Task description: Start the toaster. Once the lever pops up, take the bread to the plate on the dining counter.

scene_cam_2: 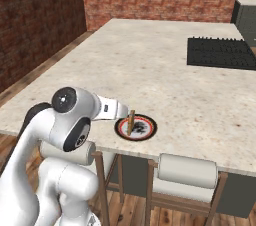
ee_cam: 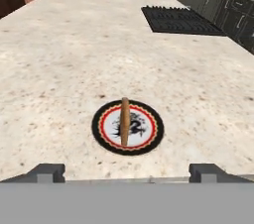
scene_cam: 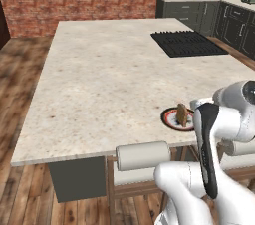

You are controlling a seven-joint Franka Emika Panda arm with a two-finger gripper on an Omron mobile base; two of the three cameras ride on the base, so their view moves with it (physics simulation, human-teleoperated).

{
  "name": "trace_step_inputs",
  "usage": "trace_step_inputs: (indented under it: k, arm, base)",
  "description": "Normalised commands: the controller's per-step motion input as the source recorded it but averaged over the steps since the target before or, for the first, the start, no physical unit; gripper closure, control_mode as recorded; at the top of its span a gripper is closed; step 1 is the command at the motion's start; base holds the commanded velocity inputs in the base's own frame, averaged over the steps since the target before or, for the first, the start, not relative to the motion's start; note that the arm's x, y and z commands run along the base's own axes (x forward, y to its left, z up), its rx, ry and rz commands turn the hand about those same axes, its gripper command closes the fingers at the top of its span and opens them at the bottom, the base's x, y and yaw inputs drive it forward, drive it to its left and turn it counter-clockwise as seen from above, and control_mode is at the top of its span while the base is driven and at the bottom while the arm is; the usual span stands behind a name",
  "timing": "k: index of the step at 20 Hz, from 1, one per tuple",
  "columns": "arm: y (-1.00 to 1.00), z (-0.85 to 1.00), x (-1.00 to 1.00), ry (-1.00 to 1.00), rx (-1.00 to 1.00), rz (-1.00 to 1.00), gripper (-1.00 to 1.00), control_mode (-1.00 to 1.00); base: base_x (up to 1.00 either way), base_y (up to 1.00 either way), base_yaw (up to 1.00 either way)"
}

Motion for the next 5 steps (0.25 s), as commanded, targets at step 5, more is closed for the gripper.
trace_step_inputs:
  k: [5]
  arm:
    - [0.17,0.45,-0.74,0.0,0.01,-0.01,-1.0,-1.0]
  base:
    - [0.0,0.0,0.0]
